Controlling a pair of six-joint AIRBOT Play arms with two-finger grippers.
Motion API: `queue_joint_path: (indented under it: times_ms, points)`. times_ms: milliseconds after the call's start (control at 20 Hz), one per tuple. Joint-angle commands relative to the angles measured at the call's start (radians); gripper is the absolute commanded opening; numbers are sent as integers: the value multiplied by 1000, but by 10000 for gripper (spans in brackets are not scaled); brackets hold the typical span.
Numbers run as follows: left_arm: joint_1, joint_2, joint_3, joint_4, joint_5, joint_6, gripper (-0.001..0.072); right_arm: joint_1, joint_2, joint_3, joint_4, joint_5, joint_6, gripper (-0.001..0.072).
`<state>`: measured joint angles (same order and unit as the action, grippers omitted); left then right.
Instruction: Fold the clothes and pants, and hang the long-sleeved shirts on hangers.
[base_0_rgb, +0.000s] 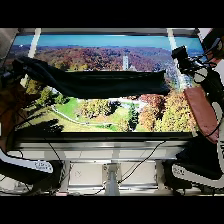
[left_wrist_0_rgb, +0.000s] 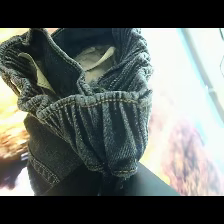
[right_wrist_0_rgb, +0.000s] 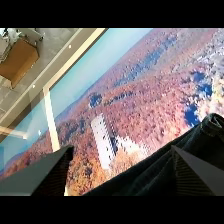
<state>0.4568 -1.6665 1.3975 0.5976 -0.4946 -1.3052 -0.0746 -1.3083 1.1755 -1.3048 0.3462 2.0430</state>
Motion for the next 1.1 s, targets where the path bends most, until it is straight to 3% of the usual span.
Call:
queue_joint_path:
  times_ms: [0,100,200,250,300,450,650,900,1050]
  points:
    - [-49,34,43,8,-15,111,59,28,2,0,2,48,-54,612]
    - [-73,62,56,7,-45,149,59,80,6,1,3,46,-88,374]
    - [-96,101,61,7,-78,208,59,150,5,0,1,4,-101,273]
    - [-107,125,61,6,-98,235,59,188,4,0,-1,-39,-101,177]
    - [-117,150,61,7,-118,255,59,228,2,0,-2,-101,-100,20]
    - [-142,222,61,6,-161,259,59,336,-27,0,6,-232,-90,21]
    - [-162,313,61,6,-187,259,59,475,-125,2,105,-229,-58,19]
    - [-202,398,61,-1,-264,258,59,637,-347,225,134,-35,-62,19]
    - [-243,426,61,-41,-267,258,59,727,-484,383,136,-22,-62,18]
